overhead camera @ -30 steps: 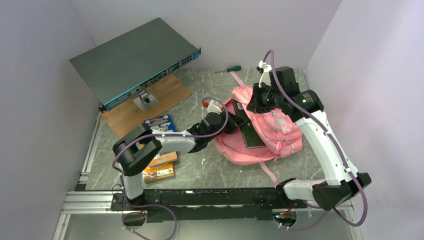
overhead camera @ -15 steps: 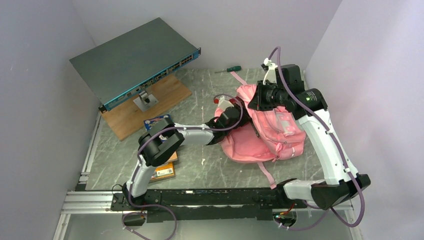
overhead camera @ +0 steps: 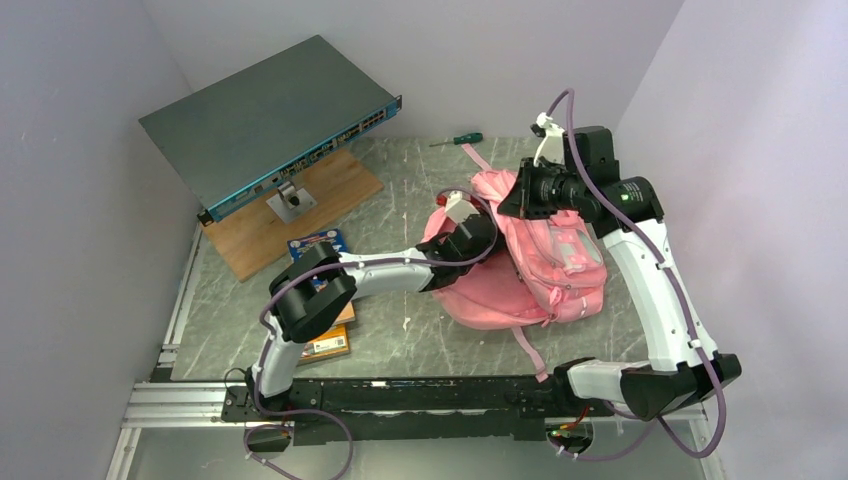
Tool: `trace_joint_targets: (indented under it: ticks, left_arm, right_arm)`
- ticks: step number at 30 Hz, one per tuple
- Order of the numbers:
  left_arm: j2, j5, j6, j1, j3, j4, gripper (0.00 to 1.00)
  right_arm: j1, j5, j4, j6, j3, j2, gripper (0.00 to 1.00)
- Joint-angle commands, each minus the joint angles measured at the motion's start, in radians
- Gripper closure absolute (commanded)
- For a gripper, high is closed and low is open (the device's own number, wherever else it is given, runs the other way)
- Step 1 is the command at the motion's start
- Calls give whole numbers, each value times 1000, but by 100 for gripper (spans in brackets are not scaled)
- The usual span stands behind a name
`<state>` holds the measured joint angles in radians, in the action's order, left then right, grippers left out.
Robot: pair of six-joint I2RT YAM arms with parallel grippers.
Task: Pack the student bag
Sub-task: Place the book in the student bag.
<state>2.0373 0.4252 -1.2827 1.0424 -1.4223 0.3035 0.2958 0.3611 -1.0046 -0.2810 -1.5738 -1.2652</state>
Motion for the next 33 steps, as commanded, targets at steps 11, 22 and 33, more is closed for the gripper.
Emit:
trace_joint_targets:
  ticks: [11,22,33]
  left_arm:
    - [234,-17,-81,-15,-313,111,100]
    - [274,-177,-66,-53,-280,70,93]
    - [187,-256,-26,-86,-211,-36,45]
  right_arm:
    - [-55,184,135,-25,-33,30,100]
    - [-97,117,104,42,2,36,100]
    - [-117,88,105,55,17,33,100]
